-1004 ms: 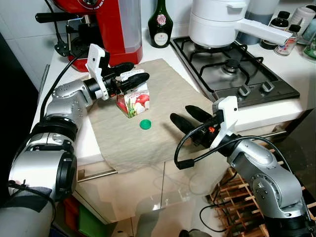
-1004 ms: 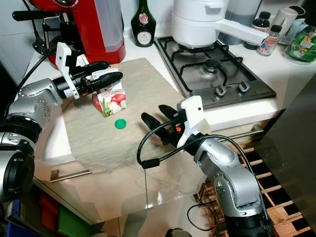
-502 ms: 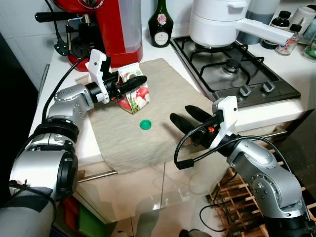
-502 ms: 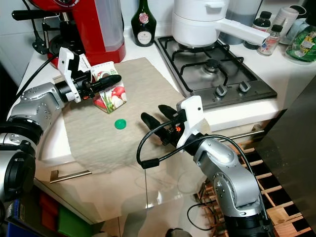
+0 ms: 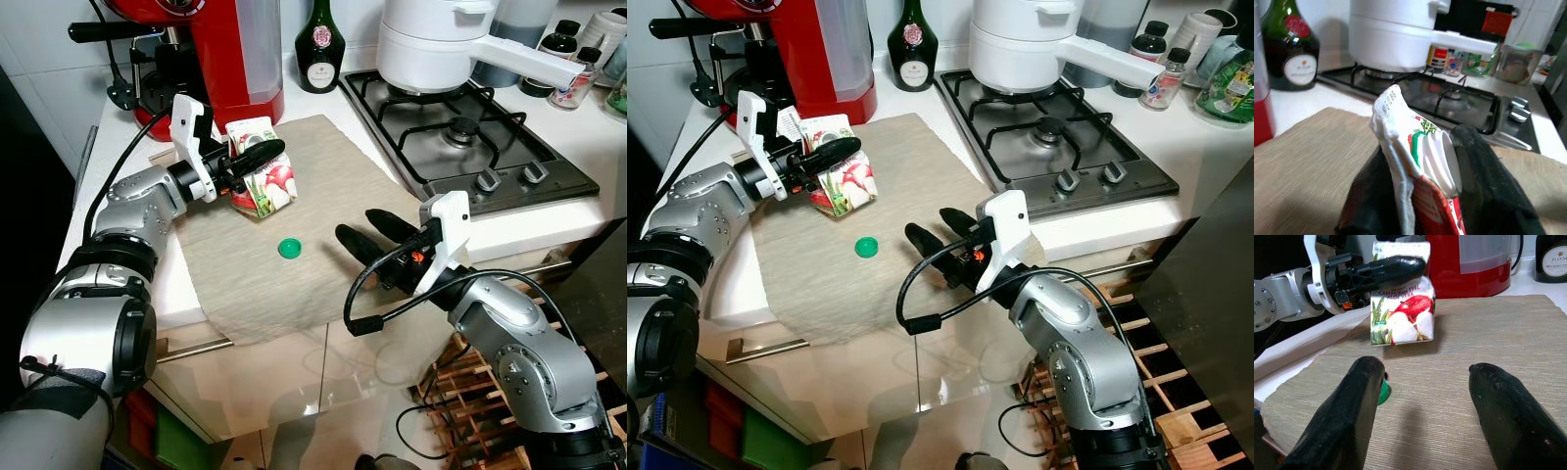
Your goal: Restocking fridge
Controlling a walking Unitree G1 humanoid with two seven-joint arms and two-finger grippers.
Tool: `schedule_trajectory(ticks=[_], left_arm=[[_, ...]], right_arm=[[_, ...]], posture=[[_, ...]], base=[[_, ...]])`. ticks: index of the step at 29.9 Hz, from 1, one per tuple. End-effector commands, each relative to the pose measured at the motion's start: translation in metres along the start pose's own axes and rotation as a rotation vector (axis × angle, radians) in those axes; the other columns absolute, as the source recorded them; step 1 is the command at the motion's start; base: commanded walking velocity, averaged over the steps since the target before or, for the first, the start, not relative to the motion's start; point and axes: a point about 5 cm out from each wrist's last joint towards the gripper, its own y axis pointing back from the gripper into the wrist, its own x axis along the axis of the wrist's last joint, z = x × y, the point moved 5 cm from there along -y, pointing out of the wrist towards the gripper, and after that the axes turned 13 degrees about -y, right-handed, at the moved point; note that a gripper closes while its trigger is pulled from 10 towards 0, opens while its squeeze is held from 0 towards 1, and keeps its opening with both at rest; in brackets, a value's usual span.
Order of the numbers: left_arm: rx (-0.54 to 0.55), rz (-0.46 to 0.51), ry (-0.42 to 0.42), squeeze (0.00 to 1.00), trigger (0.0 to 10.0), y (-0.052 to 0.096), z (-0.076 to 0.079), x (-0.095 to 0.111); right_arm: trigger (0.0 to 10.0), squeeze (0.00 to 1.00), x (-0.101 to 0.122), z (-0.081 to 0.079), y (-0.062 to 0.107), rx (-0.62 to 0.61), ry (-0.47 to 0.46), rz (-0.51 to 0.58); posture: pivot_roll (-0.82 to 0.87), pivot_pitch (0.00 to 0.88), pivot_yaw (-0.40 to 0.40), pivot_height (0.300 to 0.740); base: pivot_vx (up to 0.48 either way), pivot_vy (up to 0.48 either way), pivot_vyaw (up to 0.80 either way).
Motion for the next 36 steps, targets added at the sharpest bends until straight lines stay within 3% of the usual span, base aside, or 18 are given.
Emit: schedule_trajectory(ticks=[1,6,9,10,11,13,15,21,22,26,27,29,30,31,32,33,34,36], left_arm=[[-0.024,0.054,-0.032,0.0,0.0,-0.003,0.0,0.017],[-0.047,0.08,-0.057,0.0,0.0,-0.006,0.006,0.021],[-0.025,0.111,-0.115,0.0,0.0,-0.008,0.006,0.032],[0.003,0.123,-0.164,0.0,1.3,-0.009,0.004,0.039],[0.058,0.152,-0.233,0.0,10.0,-0.011,0.003,0.054],[0.152,0.208,-0.323,0.0,10.0,-0.01,0.002,0.077],[0.228,0.247,-0.357,0.0,10.0,-0.007,0.002,0.092],[0.406,0.323,-0.416,0.0,10.0,0.008,0.003,0.115],[0.477,0.326,-0.436,0.0,10.0,0.014,0.004,0.117],[0.648,0.315,-0.346,0.0,10.0,0.026,0.008,0.099],[0.648,0.315,-0.346,0.0,10.0,0.026,0.008,0.099],[0.795,0.253,-0.291,0.0,10.0,0.04,0.014,0.07],[0.795,0.253,-0.291,0.0,10.0,0.04,0.014,0.07],[0.824,0.235,-0.308,0.0,10.0,0.044,0.019,0.065],[0.86,0.213,-0.375,0.0,10.0,0.051,0.027,0.06],[0.86,0.213,-0.375,0.0,10.0,0.051,0.027,0.06],[0.894,0.191,-0.459,0.0,10.0,0.058,0.032,0.061],[0.931,0.169,-0.538,0.0,10.0,0.065,0.035,0.062]], right_arm=[[10.0,0.0,0.003,-0.002,-0.002,0.007,0.004,0.009],[10.0,0.0,0.002,-0.002,-0.005,0.009,-0.001,0.008],[10.0,0.0,0.002,0.0,-0.005,0.0,0.0,0.016],[10.0,0.0,0.005,0.003,-0.006,-0.018,0.003,0.033],[10.0,0.0,0.011,0.008,-0.007,-0.049,0.014,0.067],[10.0,0.0,0.02,0.015,-0.009,-0.1,0.03,0.123],[10.0,0.0,0.032,0.021,-0.011,-0.149,0.049,0.188],[10.0,0.0,0.052,0.03,-0.013,-0.227,0.118,0.292],[10.0,0.0,0.059,0.036,-0.012,-0.282,0.172,0.333],[10.0,0.0,0.076,0.062,0.004,-0.514,0.308,0.451],[10.0,0.0,0.076,0.062,0.004,-0.514,0.308,0.451],[10.0,0.0,0.077,0.072,0.018,-0.614,0.413,0.497],[10.0,0.0,0.077,0.072,0.018,-0.614,0.413,0.497],[10.0,0.0,0.076,0.074,0.022,-0.637,0.438,0.51],[10.0,0.0,0.072,0.076,0.028,-0.682,0.481,0.525],[10.0,0.0,0.072,0.076,0.028,-0.682,0.481,0.525],[10.0,0.0,0.069,0.074,0.031,-0.695,0.521,0.533],[10.0,0.0,0.071,0.067,0.031,-0.664,0.553,0.554]], posture=[[-0.14,0.028,0.037,0.736],[-0.13,0.024,0.036,0.736],[-0.12,0.017,0.039,0.736],[-0.12,0.017,0.039,0.736],[-0.11,0.005,0.037,0.736],[-0.1,0.0,0.037,0.736],[-0.08,0.0,0.035,0.736],[-0.05,0.0,0.019,0.736],[-0.05,0.0,0.013,0.736],[-0.02,0.0,0.011,0.736],[-0.02,0.0,0.011,0.736],[0.0,0.0,0.01,0.736],[0.0,0.0,0.01,0.736],[0.02,0.0,0.009,0.736],[0.03,0.0,0.006,0.736],[0.03,0.0,0.006,0.736],[0.02,0.0,0.009,0.736],[0.01,0.0,0.014,0.736]], base=[[0.0,0.0,0.0],[0.0,0.0,0.0],[0.0,0.0,0.0],[0.0,0.0,0.0],[0.0,0.0,0.0],[0.0,0.0,0.0],[0.0,0.0,0.0],[0.0,0.0,0.0],[0.0,0.0,0.0],[0.0,0.0,0.0],[0.0,0.0,0.0],[0.0,0.0,0.0],[0.0,0.0,0.0],[0.0,0.0,0.0],[0.0,0.0,0.0],[0.0,0.0,0.0],[0.0,0.0,0.0],[0.0,0.0,0.0]])
